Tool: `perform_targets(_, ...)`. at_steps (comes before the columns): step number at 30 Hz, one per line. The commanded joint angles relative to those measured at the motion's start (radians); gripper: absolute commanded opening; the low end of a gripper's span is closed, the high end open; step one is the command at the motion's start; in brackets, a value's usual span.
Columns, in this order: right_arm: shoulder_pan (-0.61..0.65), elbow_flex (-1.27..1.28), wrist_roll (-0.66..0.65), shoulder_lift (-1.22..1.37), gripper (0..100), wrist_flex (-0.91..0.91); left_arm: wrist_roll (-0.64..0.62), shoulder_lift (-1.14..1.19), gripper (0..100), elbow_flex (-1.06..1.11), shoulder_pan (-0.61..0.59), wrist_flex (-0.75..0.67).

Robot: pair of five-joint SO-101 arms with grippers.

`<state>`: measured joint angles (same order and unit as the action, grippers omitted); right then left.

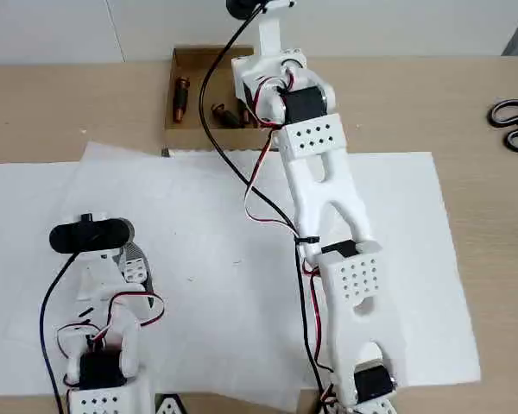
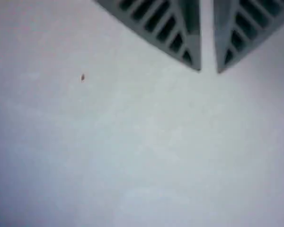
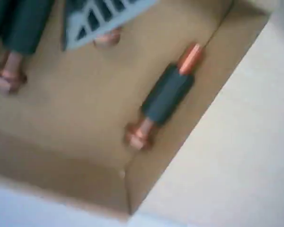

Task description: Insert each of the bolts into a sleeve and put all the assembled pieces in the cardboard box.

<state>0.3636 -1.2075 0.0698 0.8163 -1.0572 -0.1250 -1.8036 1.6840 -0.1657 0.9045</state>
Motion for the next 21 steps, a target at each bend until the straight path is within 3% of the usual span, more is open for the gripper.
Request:
perform_targets(1,-0.013,-0.051,-0.009,-0.119,18.7,-0.047,0.0,-0.009,1,-0.004,-0.005,-0.021)
perform_targets(21,-0.01,-0.051,-0.008,-0.516,18.7,-0.588,0.0,-0.009,1,-0.004,-0.005,-0.021)
